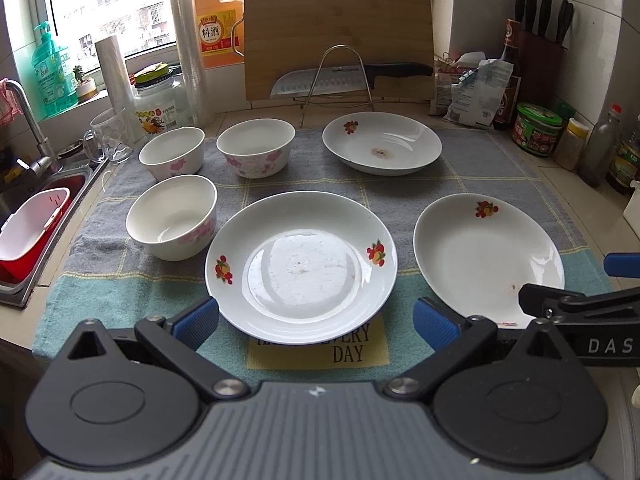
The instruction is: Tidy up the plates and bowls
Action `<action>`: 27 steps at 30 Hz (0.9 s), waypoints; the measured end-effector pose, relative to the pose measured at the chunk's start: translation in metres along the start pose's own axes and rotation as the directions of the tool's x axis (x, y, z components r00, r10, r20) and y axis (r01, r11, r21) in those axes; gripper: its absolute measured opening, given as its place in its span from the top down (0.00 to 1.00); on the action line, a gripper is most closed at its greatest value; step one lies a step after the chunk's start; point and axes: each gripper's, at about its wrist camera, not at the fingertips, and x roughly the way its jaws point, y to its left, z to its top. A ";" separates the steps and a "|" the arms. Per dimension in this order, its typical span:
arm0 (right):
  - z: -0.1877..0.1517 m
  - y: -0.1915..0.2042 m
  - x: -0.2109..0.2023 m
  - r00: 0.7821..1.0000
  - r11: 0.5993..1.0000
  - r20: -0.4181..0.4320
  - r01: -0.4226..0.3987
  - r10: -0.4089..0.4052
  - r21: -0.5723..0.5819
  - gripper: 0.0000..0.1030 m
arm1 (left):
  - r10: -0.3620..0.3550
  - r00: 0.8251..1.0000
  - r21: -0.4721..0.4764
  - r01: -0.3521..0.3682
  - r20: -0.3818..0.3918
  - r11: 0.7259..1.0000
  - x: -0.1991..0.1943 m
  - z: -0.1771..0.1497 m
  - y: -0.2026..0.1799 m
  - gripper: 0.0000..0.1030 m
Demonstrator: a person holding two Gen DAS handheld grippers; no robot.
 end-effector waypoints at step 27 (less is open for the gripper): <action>-0.001 -0.001 -0.006 1.000 1.000 0.018 -0.006 0.006 -0.007 0.00 | 0.004 1.000 0.009 -0.004 0.003 1.000 -0.002 0.000 -0.004 0.01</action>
